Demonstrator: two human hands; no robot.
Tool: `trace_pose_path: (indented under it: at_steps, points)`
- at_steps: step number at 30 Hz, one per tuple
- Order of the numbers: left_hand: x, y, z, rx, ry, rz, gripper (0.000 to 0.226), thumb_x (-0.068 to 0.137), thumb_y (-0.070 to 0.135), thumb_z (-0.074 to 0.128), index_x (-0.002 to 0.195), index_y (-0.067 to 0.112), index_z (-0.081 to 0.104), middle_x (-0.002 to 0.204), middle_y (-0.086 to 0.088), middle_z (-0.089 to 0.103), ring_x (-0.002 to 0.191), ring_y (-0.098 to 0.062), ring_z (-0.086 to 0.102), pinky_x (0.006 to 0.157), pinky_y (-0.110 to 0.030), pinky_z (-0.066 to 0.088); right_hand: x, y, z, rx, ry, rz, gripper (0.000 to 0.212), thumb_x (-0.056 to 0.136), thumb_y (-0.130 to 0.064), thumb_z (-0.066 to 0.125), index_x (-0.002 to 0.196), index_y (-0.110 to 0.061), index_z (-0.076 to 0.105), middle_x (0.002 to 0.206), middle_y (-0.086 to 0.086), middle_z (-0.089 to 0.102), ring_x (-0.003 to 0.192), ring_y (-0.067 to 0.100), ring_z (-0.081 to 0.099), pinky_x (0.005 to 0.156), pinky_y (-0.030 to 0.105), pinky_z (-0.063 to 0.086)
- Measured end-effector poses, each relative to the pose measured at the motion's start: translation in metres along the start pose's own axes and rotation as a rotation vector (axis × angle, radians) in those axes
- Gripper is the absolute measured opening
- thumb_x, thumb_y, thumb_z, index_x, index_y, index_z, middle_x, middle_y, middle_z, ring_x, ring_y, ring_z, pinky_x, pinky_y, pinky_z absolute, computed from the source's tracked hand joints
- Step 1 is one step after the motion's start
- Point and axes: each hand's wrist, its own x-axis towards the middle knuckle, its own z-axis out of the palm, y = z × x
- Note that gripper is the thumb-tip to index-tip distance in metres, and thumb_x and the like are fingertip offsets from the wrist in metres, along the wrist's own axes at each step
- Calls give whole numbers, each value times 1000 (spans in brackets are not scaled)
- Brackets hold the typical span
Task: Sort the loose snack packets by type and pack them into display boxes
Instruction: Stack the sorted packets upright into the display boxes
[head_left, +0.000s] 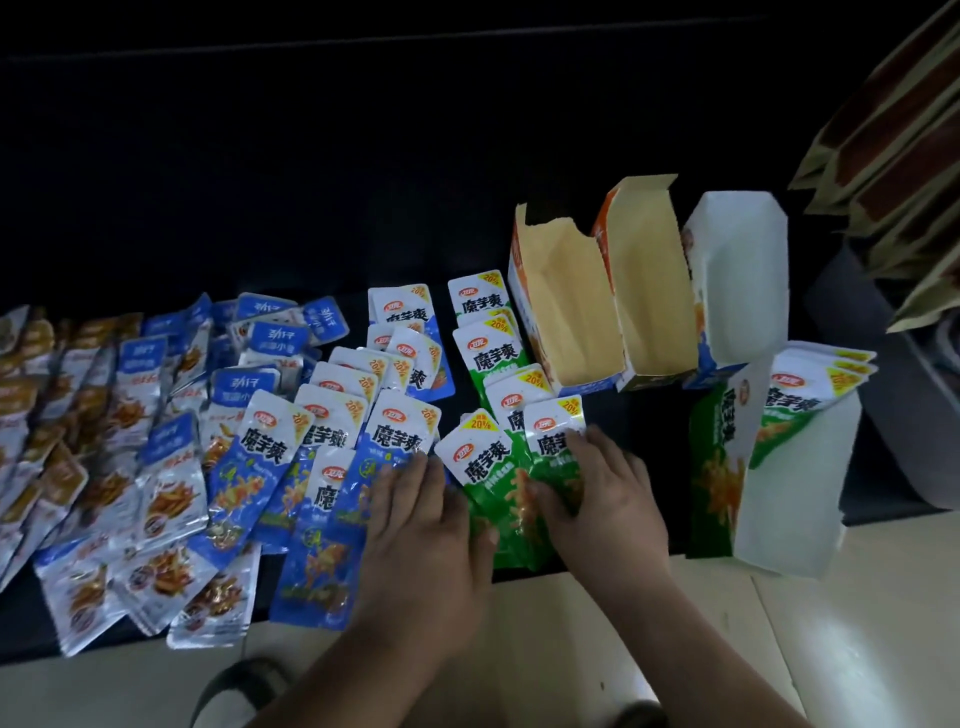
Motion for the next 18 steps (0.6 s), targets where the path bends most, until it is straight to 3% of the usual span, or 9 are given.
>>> trace_pose_path:
  at_steps: [4, 6, 8, 11, 14, 18]
  points:
    - [7, 26, 1, -2, 22, -46, 63, 88, 51, 50, 117, 0, 71, 138, -19, 59, 131, -41, 50, 114, -63, 33, -3, -7, -2, 1, 27, -18, 51, 88, -46, 70, 131, -17, 65, 138, 5, 62, 122, 33, 51, 91, 46, 51]
    - [10, 34, 0, -25, 63, -67, 53, 77, 46, 63, 112, 6, 70, 124, -10, 59, 115, -36, 51, 101, -57, 41, -8, -9, -1, 33, 12, -29, 50, 83, -43, 71, 126, -19, 67, 132, 4, 64, 116, 34, 55, 91, 43, 51]
    - [14, 40, -1, -87, 84, -96, 41, 73, 41, 70, 105, 16, 68, 115, -2, 56, 105, -29, 49, 90, -48, 38, -12, -7, -2, 35, -31, -38, 54, 79, -39, 75, 128, -20, 65, 134, 3, 63, 114, 33, 57, 93, 41, 49]
    - [22, 50, -2, -384, 65, -233, 24, 80, 29, 74, 101, 18, 66, 112, 1, 55, 102, -24, 50, 81, -36, 44, -11, 3, -3, 65, -11, -31, 60, 76, -39, 76, 130, -16, 65, 133, 3, 65, 110, 31, 62, 93, 36, 45]
    - [34, 63, -19, -784, -45, -456, 14, 92, 19, 67, 105, 24, 65, 101, 5, 66, 89, -11, 63, 60, -16, 40, -12, 4, -8, 186, 56, -15, 63, 77, -34, 82, 134, -15, 64, 124, 1, 70, 105, 23, 63, 90, 31, 45]
    - [50, 83, -34, -1164, -40, -632, 19, 92, 19, 74, 105, 26, 61, 91, 10, 70, 69, 8, 64, 50, -5, 41, -13, 2, -16, 254, 6, 15, 51, 98, -25, 61, 148, -25, 53, 115, 0, 72, 98, 28, 59, 78, 33, 44]
